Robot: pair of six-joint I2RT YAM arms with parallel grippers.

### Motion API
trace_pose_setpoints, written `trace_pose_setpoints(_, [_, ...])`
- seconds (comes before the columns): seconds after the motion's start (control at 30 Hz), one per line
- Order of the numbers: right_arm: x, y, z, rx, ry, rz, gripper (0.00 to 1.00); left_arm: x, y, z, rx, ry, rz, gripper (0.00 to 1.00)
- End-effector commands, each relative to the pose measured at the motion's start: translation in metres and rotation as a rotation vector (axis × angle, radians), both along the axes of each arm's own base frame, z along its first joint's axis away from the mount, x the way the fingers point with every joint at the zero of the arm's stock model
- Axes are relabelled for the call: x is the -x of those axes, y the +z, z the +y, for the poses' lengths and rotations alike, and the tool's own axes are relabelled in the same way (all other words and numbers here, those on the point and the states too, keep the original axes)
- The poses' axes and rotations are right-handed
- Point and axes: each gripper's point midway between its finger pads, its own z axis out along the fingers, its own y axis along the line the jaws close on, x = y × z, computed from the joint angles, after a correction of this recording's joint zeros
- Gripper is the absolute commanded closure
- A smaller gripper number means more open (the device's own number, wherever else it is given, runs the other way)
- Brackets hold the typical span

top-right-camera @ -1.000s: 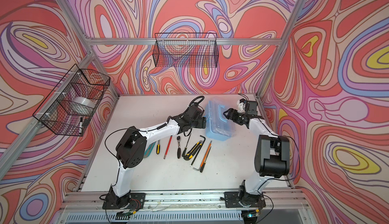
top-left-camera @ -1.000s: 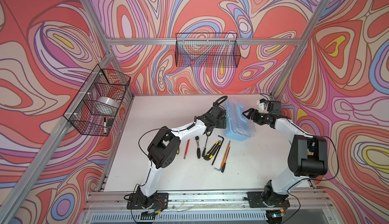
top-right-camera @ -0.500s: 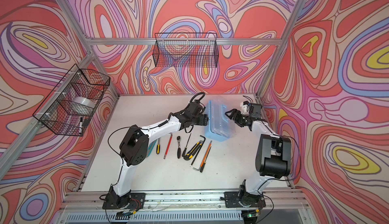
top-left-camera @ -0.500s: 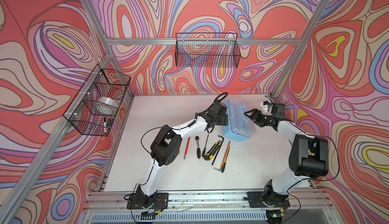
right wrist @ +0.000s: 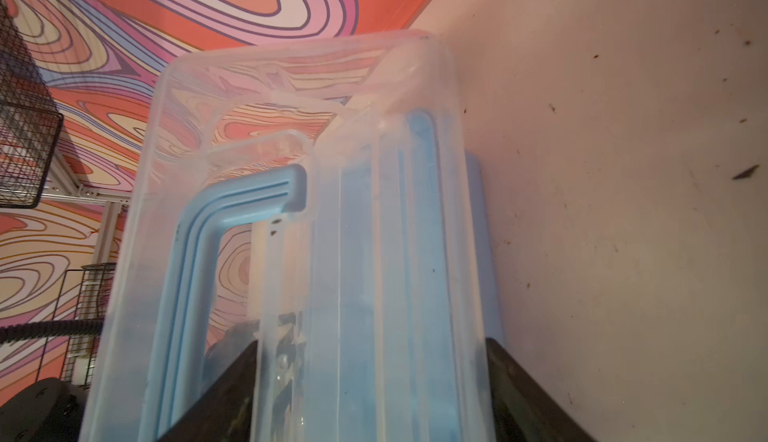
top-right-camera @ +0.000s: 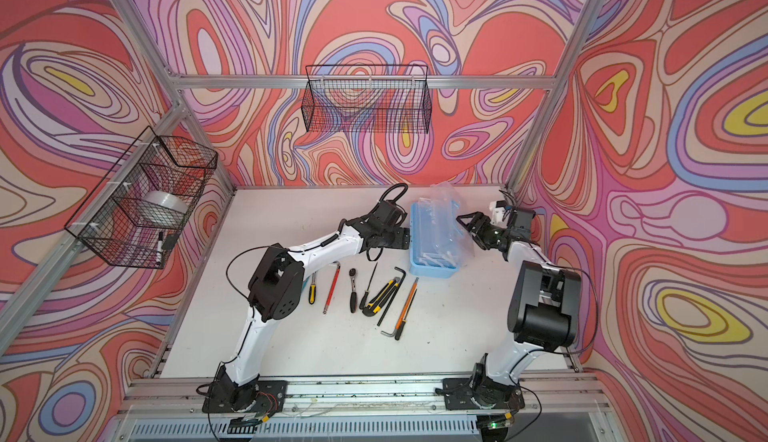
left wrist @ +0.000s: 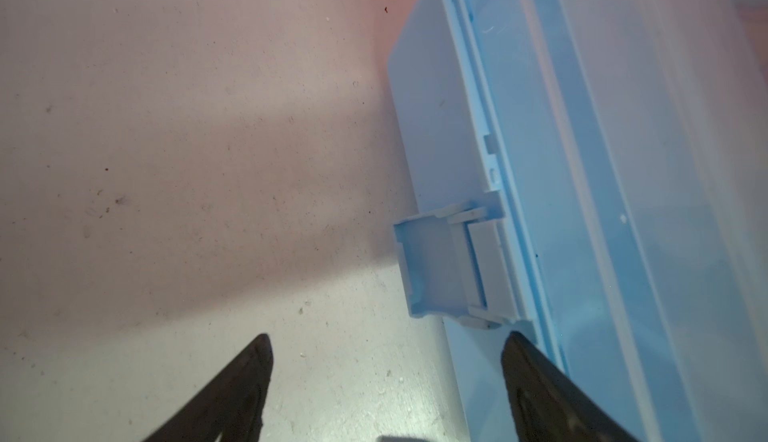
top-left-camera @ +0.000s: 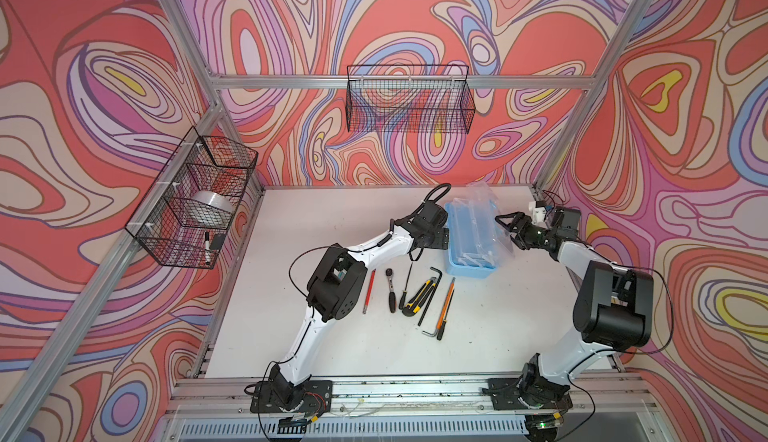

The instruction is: Pack the tool kit

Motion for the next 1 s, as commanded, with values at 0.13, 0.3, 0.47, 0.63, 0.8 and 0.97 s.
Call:
trace_pose_setpoints(0.13, [-0.006, 0.02, 0.005, -0.133, 0.061, -0.084, 0.51, 0.006, 0.007, 0.008, -0.01, 0.006, 0.04, 0.13])
trace_pose_setpoints(0.3, [-0.008, 0.027, 0.004, -0.185, 0.064, -0.115, 0.51, 0.005, 0.023, 0.011, 0.008, 0.001, 0.021, 0.13])
trace_pose_setpoints(0.47, [-0.006, 0.032, 0.003, -0.214, 0.064, -0.121, 0.5, 0.002, 0.038, 0.024, 0.025, 0.016, 0.021, 0.12])
trace_pose_setpoints(0.63, [-0.005, 0.039, 0.0, -0.269, 0.054, -0.14, 0.5, 0.003, 0.063, 0.026, 0.083, -0.018, 0.013, 0.13])
trace_pose_setpoints(0.8, [-0.008, 0.029, -0.002, -0.325, 0.035, -0.124, 0.5, 0.011, 0.088, 0.02, 0.143, -0.049, 0.011, 0.12])
trace_pose_setpoints(0.97, [-0.006, 0.018, -0.001, -0.29, 0.037, -0.098, 0.48, 0.02, 0.12, 0.006, 0.272, -0.094, 0.005, 0.13])
